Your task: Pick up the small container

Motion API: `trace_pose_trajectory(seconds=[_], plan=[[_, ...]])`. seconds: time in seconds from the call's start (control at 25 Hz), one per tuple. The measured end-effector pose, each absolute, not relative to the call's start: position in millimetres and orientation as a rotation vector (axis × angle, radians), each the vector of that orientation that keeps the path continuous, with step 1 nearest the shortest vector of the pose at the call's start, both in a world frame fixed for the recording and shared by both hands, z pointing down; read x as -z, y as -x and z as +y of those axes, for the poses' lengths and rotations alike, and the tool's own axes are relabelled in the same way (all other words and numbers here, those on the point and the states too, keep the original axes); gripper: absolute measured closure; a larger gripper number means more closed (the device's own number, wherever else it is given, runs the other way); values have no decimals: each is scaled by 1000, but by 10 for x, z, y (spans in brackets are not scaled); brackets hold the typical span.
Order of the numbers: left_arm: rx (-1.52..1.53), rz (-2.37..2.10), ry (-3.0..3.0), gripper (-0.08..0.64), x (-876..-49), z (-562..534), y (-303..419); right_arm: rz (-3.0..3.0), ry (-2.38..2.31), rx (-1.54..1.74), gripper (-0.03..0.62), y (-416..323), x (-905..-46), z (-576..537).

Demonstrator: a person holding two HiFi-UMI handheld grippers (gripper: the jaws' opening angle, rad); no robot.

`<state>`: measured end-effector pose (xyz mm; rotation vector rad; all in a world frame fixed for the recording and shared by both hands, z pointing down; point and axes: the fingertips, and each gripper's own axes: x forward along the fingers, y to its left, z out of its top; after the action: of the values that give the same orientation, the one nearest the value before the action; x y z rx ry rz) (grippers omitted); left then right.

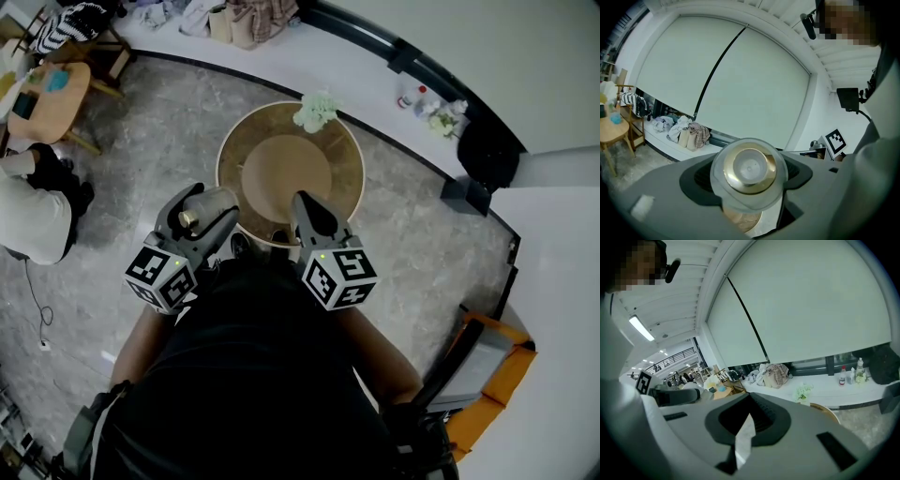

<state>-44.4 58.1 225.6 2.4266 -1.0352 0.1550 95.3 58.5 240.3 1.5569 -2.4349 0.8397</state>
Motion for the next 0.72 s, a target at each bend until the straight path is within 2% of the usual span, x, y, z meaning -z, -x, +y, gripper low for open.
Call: trace_pose_trajectory(seconds=[0.72], plan=[[-173,-1037,-2420,225,-2290,514,393,-2471,-1581,-802,594,-993,-2351,513]])
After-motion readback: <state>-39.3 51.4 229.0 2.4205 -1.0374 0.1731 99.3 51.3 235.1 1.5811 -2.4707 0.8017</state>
